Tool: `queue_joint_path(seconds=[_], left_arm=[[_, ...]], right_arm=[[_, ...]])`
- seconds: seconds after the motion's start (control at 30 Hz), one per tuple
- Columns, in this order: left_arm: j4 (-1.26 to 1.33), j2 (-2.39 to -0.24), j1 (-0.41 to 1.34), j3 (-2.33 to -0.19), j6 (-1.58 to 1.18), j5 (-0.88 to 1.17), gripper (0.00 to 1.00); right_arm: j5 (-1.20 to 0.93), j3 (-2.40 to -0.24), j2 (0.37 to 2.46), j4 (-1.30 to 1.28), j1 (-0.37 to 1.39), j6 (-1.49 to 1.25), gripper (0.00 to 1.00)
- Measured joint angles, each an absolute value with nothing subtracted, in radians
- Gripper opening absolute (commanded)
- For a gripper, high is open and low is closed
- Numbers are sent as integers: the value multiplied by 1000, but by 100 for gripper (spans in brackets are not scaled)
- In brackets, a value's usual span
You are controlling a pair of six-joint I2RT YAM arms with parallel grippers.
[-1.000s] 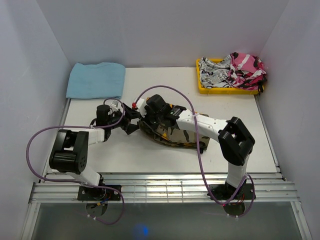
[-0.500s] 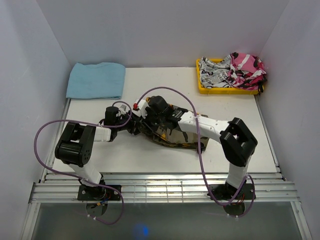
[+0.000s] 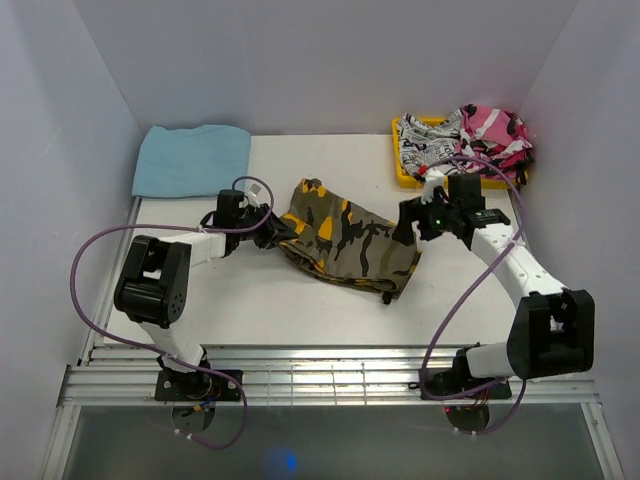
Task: Fold and stack the trousers
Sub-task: Neatly place the folded trousers to the corner
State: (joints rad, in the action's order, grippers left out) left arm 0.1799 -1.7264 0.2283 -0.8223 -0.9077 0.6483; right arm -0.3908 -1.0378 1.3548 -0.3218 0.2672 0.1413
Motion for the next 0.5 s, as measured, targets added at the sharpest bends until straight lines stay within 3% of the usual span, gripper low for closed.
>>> queue_joint_path(seconds=[0.17,0.23,0.5], left_arm=[[28,-1726,231,-950,-633,512,0],[-5,-1726,231,-970,-550,469,0],[-40,-1724,234,-981,-376,393,0]], right_arm=[[-445,-913,1436,-467,28,68,96],[-485,-892,1472,-473,7,23,90],[-646,-805,1583,-273,37,-232,90]])
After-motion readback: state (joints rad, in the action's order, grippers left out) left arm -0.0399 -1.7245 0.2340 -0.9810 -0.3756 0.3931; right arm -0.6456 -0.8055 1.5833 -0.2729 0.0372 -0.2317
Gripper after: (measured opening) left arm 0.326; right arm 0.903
